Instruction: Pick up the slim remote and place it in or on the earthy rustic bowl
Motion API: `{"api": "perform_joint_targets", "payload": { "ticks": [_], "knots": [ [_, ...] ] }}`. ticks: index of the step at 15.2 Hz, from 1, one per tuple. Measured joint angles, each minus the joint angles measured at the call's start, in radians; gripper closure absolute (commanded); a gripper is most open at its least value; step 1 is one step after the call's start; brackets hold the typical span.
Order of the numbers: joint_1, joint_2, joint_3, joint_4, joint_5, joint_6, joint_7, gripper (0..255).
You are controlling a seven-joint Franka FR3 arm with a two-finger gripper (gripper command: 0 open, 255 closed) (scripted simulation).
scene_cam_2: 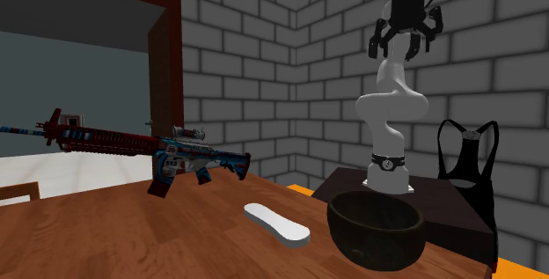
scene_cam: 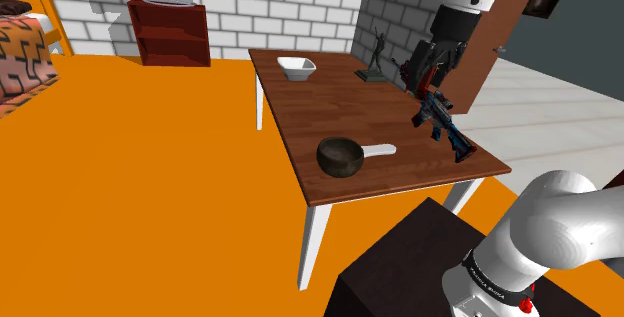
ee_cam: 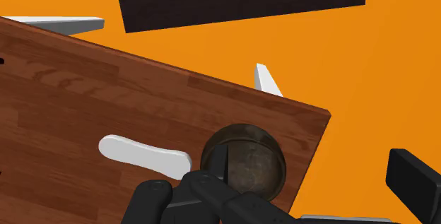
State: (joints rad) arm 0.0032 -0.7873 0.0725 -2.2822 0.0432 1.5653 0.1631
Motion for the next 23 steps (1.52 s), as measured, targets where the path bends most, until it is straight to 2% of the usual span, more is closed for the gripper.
{"api": "perform_joint_targets", "payload": {
  "ticks": [2,4,13,19,23],
  "knots": [
    [0.003,-0.003,-0.009,-0.014,-0.005,0.01,-0.018,0],
    [0.009,-0.01,-0.044,-0.064,-0.025,0.049,-0.086,0],
    [0.029,0.042,-0.255,-0.224,-0.153,0.251,-0.472,0],
    [0.053,0.183,-0.406,-0.25,-0.218,0.415,-0.734,0],
    [0.085,0.316,-0.504,-0.235,-0.23,0.532,-0.911,0]
  ]
}}
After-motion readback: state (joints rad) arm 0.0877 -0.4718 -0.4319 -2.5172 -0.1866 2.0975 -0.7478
